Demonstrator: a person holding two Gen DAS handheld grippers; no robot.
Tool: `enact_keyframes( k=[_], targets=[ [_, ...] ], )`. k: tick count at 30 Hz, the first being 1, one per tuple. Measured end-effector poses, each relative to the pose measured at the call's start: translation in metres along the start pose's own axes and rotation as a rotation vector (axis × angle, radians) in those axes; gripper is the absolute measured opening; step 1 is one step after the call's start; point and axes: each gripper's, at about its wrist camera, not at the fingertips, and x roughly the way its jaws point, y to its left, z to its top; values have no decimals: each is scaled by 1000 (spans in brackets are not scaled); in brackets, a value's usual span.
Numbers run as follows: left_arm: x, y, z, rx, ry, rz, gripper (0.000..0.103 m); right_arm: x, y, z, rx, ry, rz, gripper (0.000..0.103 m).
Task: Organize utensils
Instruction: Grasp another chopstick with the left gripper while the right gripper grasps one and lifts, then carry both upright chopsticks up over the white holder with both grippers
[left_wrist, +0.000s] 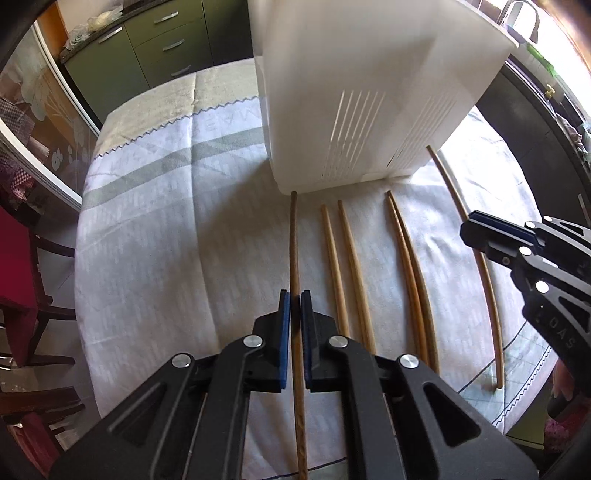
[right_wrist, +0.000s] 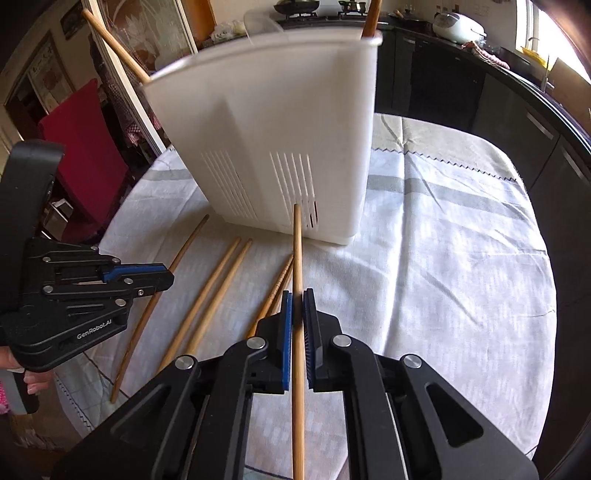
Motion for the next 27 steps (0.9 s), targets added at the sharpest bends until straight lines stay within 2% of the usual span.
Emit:
enact_keyframes(
  k=[5,11,19,27],
  targets=[
    [-40,4,-6,-5,-101,-6,6,-49,-2,-1,8,-101,38,7],
    [-87,-2,-26,18,-210,14,6,-94,-2,-16,-1,-174,51,7],
    [-116,-4,-50,18,-281,9,6,-140,-4,-43,0,-239,68,7],
    [-132,-3,-62,17,-320,4,6,-152,1,-55,-7,-259,70,7]
  ],
)
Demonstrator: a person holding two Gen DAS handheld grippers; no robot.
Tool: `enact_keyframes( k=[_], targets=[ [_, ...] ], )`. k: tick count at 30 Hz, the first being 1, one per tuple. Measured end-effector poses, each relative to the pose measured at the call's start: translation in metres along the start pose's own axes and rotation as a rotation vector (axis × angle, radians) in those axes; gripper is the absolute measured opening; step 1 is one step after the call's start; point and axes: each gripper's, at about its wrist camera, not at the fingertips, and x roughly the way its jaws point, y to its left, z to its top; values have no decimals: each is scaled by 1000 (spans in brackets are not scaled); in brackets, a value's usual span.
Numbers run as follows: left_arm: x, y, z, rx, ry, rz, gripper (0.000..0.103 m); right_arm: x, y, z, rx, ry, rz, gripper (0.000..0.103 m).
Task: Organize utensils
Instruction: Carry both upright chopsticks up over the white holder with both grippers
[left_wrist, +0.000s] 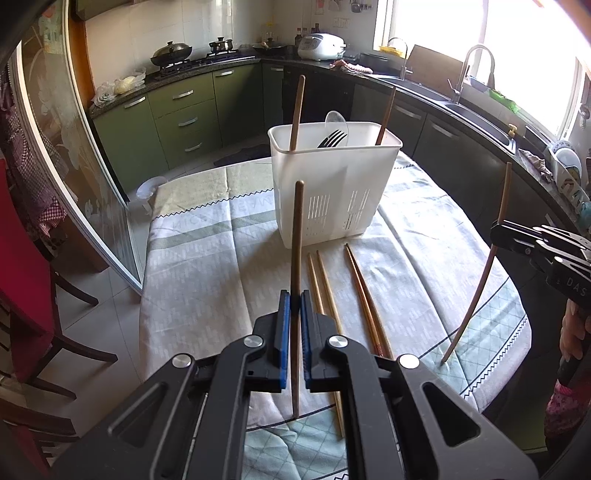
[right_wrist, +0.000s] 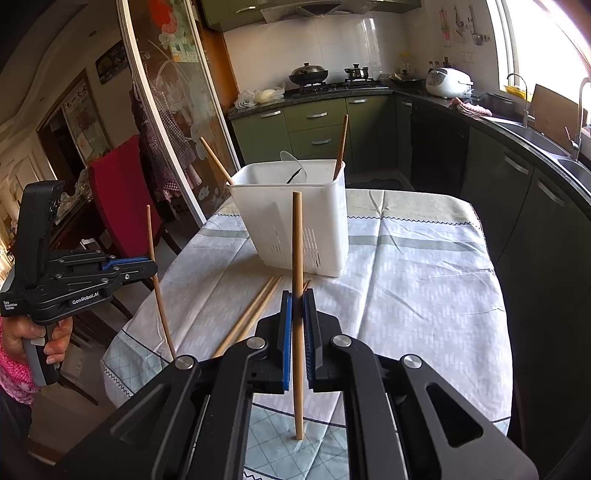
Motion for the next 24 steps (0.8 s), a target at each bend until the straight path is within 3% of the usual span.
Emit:
enact_keyframes(
  k=[24],
  targets=[
    [-15,-5,-1,16,-32,-18,6,-5,4,-1,-23,-16,12,7]
  ],
)
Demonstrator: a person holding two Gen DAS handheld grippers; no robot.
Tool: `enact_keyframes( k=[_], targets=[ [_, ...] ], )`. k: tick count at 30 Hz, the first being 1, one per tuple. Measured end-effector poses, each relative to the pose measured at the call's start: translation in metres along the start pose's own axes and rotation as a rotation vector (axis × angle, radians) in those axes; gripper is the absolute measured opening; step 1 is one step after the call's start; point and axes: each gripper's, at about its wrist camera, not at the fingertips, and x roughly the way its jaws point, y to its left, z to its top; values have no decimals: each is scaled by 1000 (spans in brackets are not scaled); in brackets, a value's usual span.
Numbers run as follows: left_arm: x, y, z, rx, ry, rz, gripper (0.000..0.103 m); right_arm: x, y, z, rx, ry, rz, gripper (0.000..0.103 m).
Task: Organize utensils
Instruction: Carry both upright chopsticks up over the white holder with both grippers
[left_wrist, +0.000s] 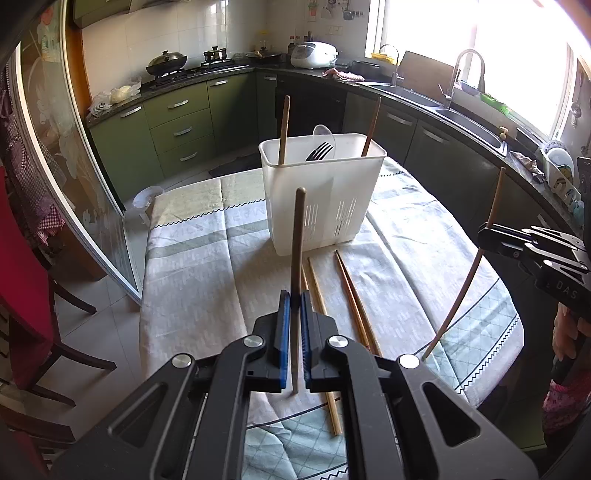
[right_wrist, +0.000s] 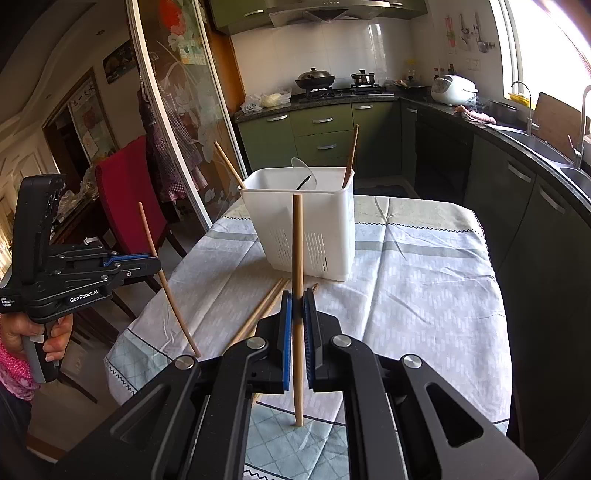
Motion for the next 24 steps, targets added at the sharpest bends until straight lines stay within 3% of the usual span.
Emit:
enact_keyframes(
  k=[15,24],
  targets=[
    [-13,-6,12,8,-41,-18,6,-5,5,9,-19,-17,14,7],
    [-47,-20,52,27,-119,-62,6,-26,7,50,-28,-80,32,7]
  ],
)
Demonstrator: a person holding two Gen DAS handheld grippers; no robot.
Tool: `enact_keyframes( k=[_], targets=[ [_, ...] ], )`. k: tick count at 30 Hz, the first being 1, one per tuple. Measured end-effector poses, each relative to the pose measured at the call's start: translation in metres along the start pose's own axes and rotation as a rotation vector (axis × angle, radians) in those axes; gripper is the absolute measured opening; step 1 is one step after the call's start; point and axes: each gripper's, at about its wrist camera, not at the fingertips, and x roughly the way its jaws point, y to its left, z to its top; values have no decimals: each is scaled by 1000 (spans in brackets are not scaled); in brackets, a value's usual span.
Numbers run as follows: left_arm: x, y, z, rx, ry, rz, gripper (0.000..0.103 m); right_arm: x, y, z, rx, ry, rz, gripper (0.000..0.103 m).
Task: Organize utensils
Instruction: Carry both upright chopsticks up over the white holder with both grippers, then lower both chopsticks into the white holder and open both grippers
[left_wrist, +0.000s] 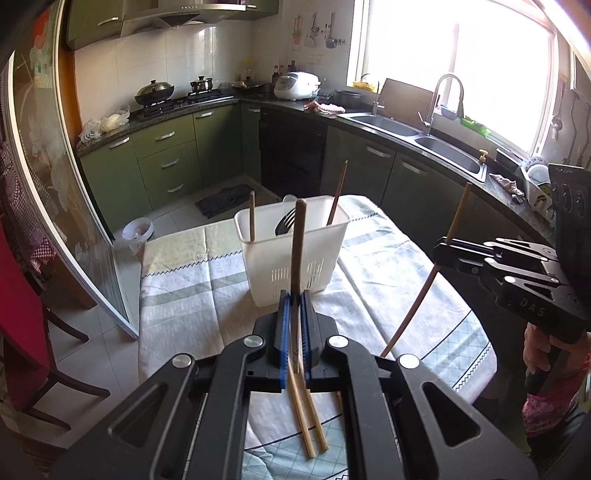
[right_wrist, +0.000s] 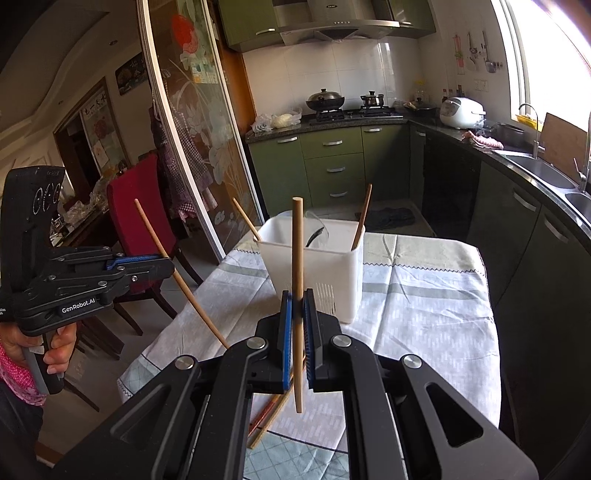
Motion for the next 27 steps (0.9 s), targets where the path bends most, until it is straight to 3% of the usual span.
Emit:
enact_keyframes(
  k=[10,16,20,27],
  targets=[
    [-33,-23,82,38,-169,4,6,-26,-7,88,25,-144,0,7],
    [-18,-18,115,18,-230,48,6,-24,-16,140,41,-241,-34,7],
    [10,-5,126,-10,-227,70,6,4,-27,160,52,-253,-72,7],
    [72,12,119,-30,-113,92,6,78,-45,146,76,-126,-90,7]
  ],
)
